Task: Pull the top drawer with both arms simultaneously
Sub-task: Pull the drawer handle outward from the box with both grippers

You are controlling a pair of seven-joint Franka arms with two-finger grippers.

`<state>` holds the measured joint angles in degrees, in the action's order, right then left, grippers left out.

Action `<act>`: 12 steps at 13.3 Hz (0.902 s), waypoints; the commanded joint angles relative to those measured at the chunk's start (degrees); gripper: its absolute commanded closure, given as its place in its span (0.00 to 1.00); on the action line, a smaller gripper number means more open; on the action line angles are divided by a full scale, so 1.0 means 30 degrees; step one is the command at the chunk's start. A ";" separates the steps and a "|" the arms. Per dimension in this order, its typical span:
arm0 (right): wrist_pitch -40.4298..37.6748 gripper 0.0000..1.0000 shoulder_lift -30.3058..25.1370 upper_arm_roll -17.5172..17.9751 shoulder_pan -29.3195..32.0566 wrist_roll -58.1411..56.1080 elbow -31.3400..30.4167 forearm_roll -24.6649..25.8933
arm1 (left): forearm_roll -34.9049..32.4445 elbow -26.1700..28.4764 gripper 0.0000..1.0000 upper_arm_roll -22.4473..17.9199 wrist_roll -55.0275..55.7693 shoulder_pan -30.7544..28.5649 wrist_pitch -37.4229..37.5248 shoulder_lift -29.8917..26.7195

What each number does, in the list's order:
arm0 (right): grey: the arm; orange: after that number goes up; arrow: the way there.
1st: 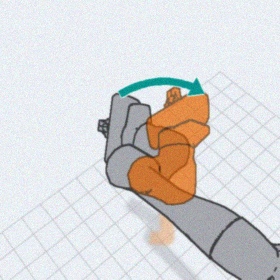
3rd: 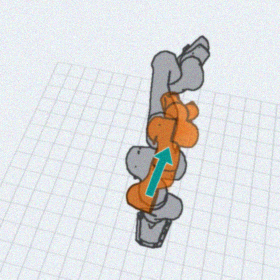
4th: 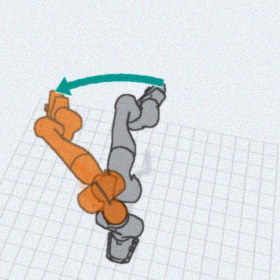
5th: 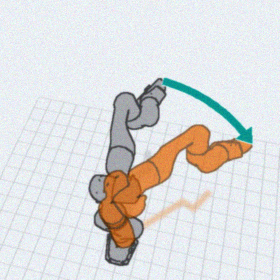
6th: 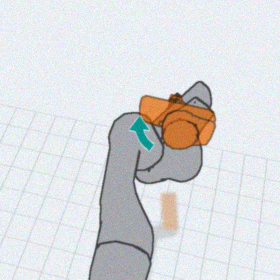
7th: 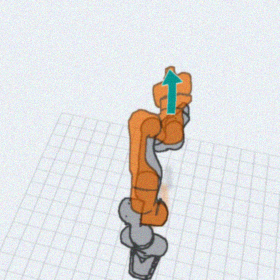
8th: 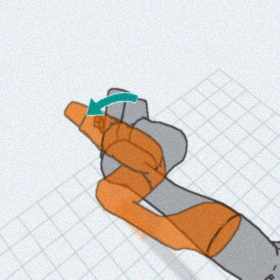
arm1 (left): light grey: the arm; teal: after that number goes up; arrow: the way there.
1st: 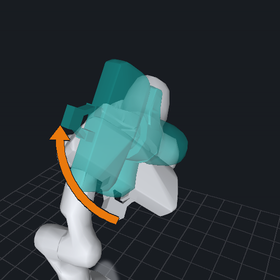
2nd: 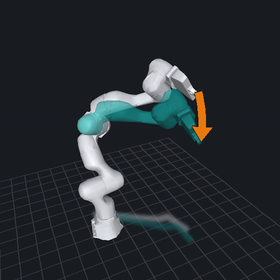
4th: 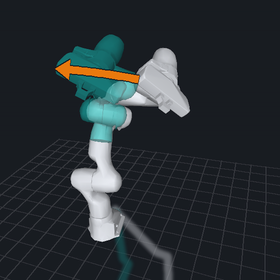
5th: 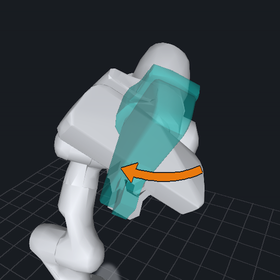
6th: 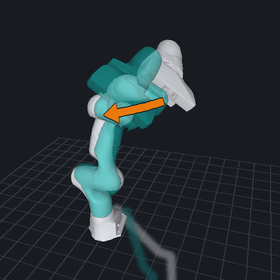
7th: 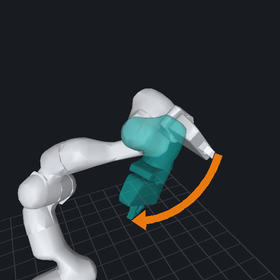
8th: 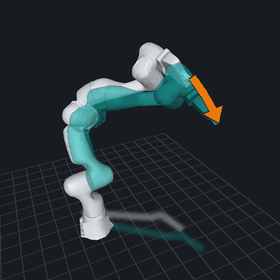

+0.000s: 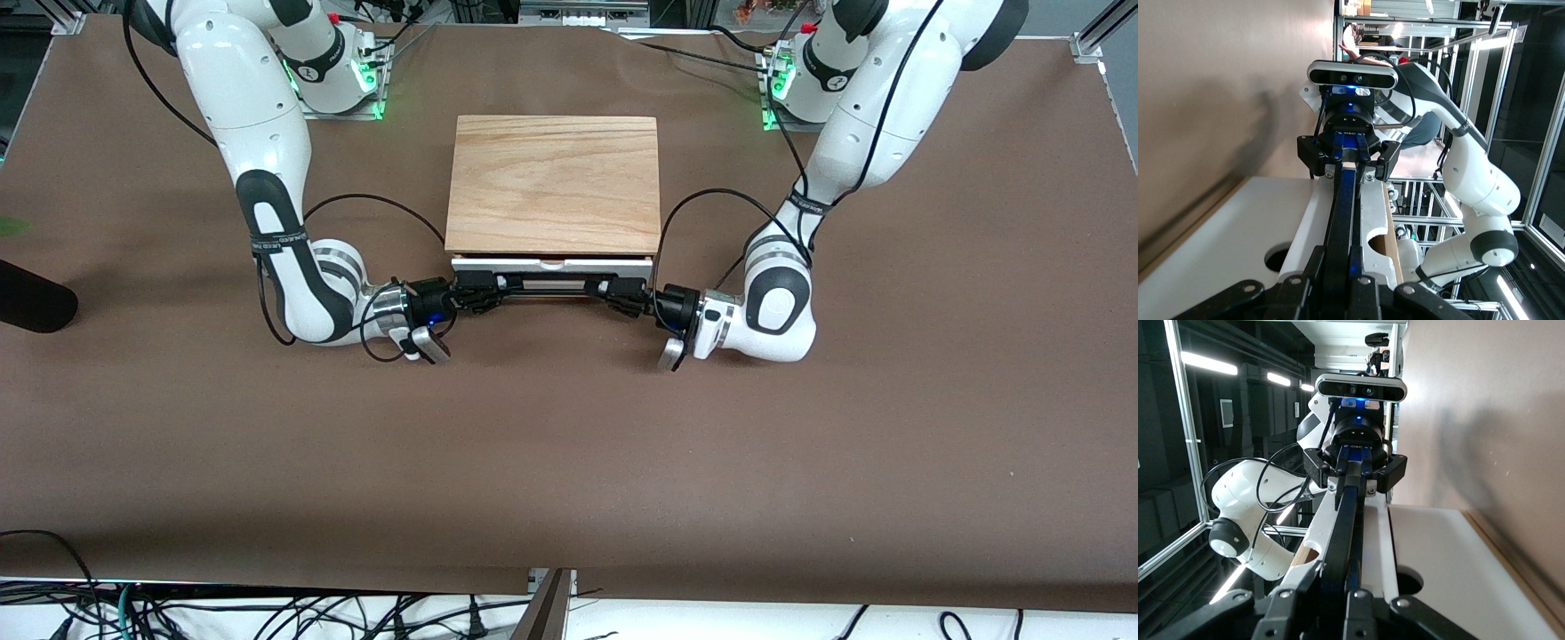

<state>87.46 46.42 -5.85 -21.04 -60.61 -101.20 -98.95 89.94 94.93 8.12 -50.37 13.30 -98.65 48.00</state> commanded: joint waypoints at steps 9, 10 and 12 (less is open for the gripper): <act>0.2426 1.00 0.3977 -0.0307 0.1971 0.3886 0.7770 0.0023 | 0.0518 -0.6508 1.00 0.0166 0.6213 -0.0300 0.0891 0.2311; 0.2515 1.00 0.4269 -0.0307 0.2089 0.3944 0.8210 0.0023 | 0.0489 -0.6508 1.00 0.0166 0.6184 -0.0330 0.0891 0.2340; 0.2515 1.00 0.4710 -0.0307 0.2265 0.4383 0.8885 0.0023 | 0.0315 -0.6391 1.00 0.0166 0.6184 -0.0330 0.0920 0.2340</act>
<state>88.63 56.37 -5.80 -18.35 -51.21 -81.79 -97.61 89.54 77.50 6.90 -38.25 13.28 -99.47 57.16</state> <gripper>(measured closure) 0.828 0.819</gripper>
